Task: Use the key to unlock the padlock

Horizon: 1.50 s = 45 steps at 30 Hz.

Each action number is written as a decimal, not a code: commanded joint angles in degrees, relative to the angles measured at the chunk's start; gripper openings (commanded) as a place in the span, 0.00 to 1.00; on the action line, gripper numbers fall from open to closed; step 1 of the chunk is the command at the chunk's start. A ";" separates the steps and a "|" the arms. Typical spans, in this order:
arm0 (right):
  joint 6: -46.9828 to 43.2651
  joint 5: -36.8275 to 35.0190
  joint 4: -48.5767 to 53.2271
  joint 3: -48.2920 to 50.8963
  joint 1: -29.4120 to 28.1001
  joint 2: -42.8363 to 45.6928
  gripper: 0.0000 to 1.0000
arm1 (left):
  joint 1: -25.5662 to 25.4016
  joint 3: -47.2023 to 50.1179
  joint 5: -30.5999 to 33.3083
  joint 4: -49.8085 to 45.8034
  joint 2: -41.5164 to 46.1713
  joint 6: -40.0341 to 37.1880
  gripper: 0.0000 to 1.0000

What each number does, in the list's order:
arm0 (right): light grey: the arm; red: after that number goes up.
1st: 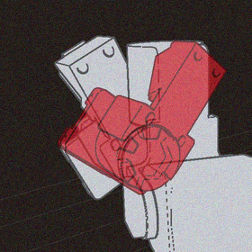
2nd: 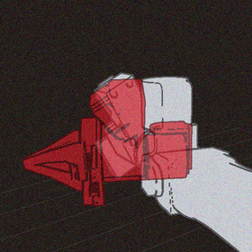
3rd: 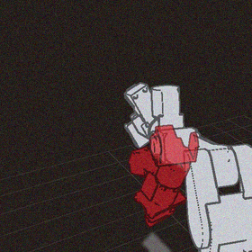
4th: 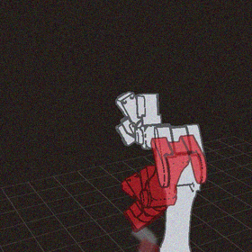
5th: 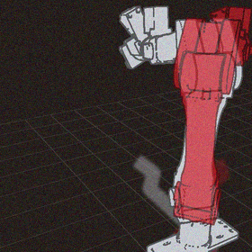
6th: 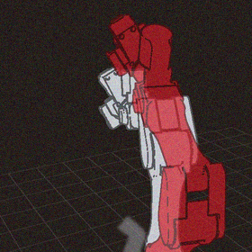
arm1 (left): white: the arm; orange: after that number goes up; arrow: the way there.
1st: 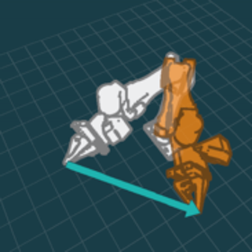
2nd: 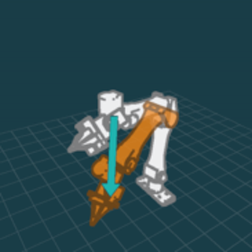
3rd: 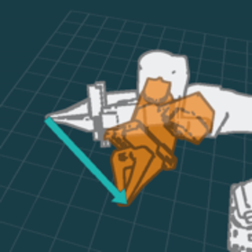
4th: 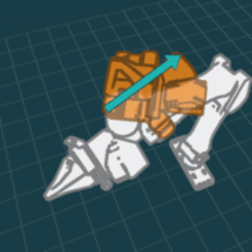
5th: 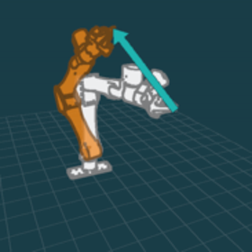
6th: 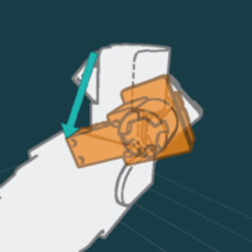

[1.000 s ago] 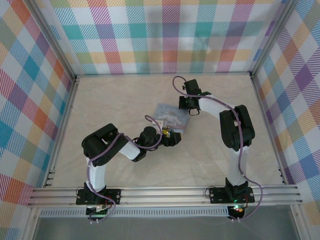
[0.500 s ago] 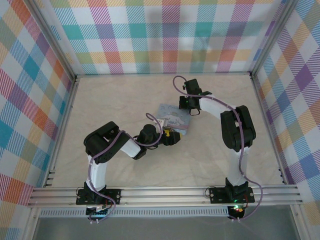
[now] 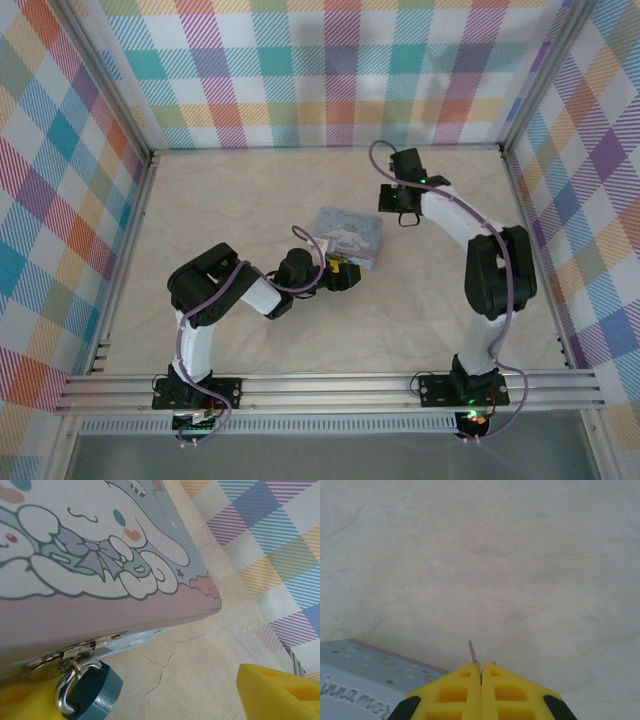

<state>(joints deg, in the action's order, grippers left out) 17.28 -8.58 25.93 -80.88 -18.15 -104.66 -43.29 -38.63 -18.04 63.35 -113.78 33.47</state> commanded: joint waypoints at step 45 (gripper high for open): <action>6.88 6.90 -2.74 5.82 -4.69 -3.81 0.00 | 4.39 0.16 -5.24 1.08 -4.51 4.34 0.51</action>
<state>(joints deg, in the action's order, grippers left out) 23.57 -2.96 23.24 -73.17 -22.17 -108.07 -39.66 -37.74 -20.91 67.92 -116.73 36.60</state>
